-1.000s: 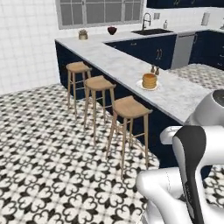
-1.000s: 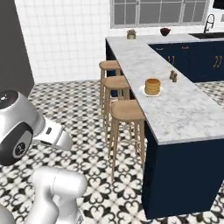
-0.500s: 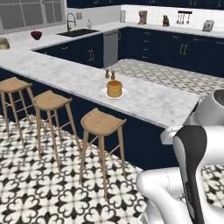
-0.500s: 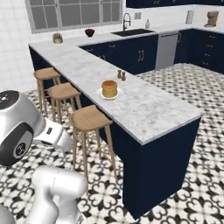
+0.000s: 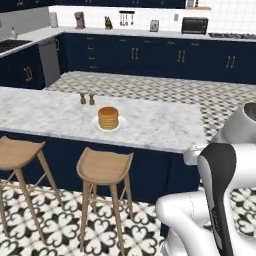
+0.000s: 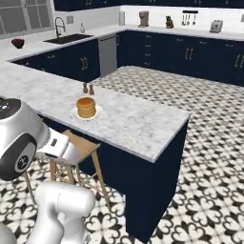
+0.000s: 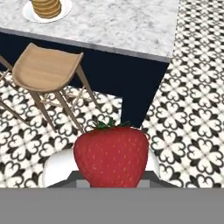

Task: Take the strawberry from the fridge and place it on top of the pancake, located on the dining counter.

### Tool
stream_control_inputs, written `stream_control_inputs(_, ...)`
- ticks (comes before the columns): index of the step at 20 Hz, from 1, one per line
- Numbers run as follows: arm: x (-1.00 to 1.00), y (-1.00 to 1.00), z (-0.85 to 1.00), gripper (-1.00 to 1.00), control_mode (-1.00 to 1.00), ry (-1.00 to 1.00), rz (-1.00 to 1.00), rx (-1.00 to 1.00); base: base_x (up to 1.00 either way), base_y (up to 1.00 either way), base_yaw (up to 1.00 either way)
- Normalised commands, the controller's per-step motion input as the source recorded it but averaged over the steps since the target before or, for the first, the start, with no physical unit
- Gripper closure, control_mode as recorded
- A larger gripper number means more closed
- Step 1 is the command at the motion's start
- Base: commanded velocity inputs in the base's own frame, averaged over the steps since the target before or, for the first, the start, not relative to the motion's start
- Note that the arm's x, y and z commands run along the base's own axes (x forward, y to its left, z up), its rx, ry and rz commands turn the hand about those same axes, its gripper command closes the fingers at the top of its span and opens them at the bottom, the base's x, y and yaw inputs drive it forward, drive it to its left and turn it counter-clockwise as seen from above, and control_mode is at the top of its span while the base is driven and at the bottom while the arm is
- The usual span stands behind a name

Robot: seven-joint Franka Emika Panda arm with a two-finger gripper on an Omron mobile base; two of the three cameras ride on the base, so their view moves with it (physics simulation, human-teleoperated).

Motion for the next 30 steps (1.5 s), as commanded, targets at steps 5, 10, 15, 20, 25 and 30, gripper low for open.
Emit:
stream_control_inputs(5, 0.0, 0.0, 0.0, 1.0, 1.0, 0.0, 0.0, 0.0, 0.27, 0.82, -0.63)
stream_control_inputs(10, 0.0, 0.0, 0.0, 1.0, 1.0, 0.0, 0.0, 0.0, 0.0, 0.93, -0.53)
stream_control_inputs(15, 0.0, 0.0, 0.0, 1.0, 1.0, 0.0, 0.0, 0.0, 0.01, 1.0, -0.3)
stream_control_inputs(20, 0.0, 0.0, 0.0, 1.0, 1.0, 0.0, 0.0, 0.0, 0.17, 0.76, 0.02)
stream_control_inputs(25, 0.0, 0.0, 0.0, 1.0, 1.0, 0.0, 0.0, 0.0, 0.44, 0.24, 0.01)
stream_control_inputs(30, 0.0, 0.0, 0.0, 1.0, 1.0, 0.0, 0.0, 0.0, 0.45, 0.0, 0.0)
